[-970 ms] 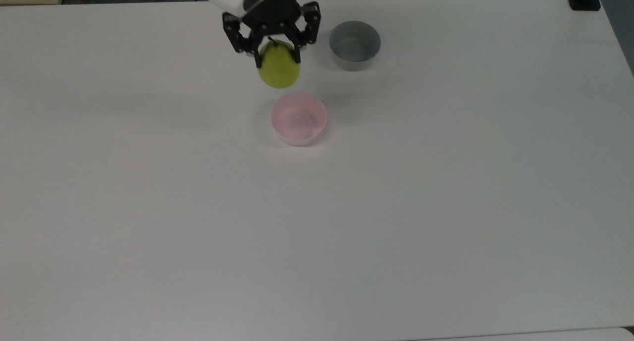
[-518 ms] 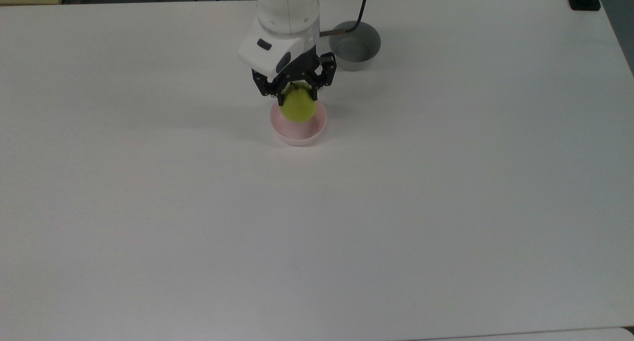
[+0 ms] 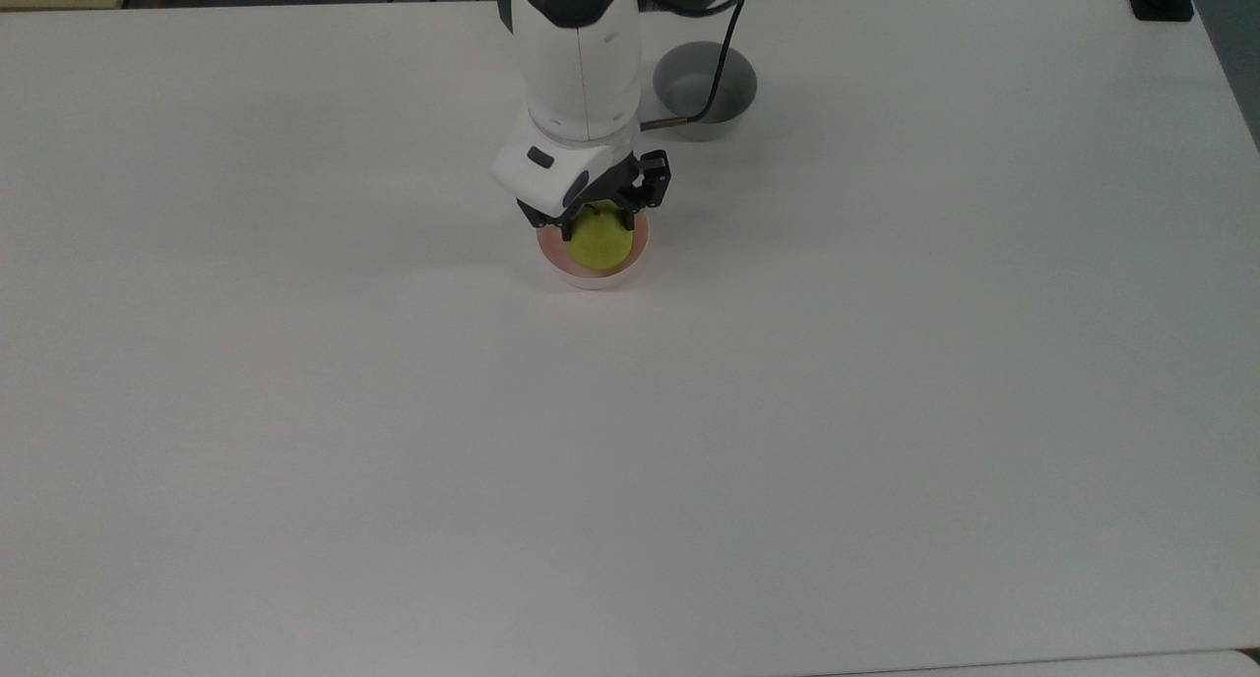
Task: Place the pear in the bowl
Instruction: 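Lower the pear into the pink bowl and open the gripper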
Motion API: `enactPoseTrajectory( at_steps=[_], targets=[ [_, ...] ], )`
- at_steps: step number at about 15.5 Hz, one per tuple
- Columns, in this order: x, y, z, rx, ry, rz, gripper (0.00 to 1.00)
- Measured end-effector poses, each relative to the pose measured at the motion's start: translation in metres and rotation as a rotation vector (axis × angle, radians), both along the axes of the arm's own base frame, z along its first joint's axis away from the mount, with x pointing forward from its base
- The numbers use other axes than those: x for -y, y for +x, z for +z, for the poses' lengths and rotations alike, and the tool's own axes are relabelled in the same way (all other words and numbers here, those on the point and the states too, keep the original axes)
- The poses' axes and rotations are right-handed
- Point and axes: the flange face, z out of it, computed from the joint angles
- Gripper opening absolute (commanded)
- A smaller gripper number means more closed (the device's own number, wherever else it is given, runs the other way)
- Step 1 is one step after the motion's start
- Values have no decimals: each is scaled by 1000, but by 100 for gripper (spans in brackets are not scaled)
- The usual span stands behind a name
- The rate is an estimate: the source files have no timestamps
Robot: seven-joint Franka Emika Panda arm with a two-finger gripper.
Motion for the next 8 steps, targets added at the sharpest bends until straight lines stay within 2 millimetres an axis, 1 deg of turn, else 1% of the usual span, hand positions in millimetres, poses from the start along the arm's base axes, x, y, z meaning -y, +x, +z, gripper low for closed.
enactPoseTrajectory(
  at_steps=[1,2,3,4,5,6,8],
  targets=[
    [-2,0,-5,-7,-6,6,22],
    [-2,-1,-9,-13,-12,12,31],
    [-3,-2,-12,-18,-17,17,66],
    [-3,-3,-14,-21,-20,19,77],
    [-2,-3,-14,-21,-21,17,84],
    [-1,-3,-14,-21,-21,13,98],
    [0,-3,-14,-21,-23,1,100]
  ],
)
